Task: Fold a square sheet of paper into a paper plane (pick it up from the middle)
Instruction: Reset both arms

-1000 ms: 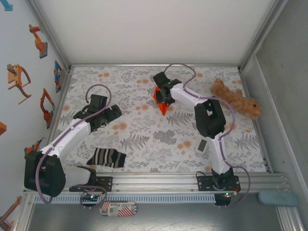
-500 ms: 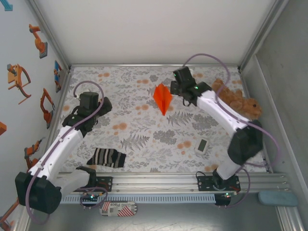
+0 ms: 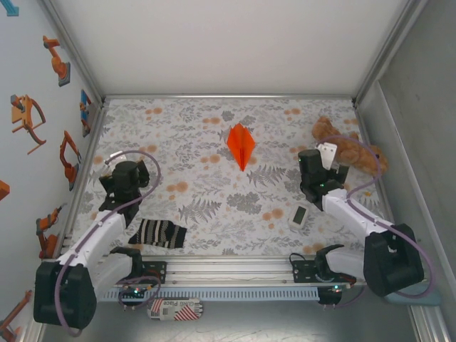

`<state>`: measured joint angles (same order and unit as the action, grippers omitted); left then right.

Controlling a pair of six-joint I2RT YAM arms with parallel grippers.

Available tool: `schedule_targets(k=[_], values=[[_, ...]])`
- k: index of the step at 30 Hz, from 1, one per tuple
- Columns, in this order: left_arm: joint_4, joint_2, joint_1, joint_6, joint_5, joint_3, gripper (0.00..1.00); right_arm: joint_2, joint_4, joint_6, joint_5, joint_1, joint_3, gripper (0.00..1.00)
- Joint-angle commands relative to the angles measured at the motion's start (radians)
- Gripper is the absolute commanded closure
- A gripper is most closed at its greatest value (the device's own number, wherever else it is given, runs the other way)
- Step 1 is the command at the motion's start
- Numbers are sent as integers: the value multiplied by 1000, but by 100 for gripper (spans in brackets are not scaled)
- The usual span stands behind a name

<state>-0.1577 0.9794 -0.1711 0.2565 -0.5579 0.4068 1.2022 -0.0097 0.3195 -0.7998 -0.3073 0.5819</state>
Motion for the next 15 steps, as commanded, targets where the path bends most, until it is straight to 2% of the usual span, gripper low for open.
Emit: schedule_targets(k=[1,4,6,11,15], values=[[-262,37,58,-91,137,-66,4,-2,208,-85,-10,47,-14,5],[-406,92,94,-114,250,-116,4,35,335,-166,11,69,-60,5],[-446,135,111,-127,309,-118,4,68,397,-185,42,87,-88,5],[-557,244,155,-137,445,-116,4,159,702,-263,200,109,-193,5],[-597,300,180,-147,531,-101,4,191,791,-319,307,141,-208,6]])
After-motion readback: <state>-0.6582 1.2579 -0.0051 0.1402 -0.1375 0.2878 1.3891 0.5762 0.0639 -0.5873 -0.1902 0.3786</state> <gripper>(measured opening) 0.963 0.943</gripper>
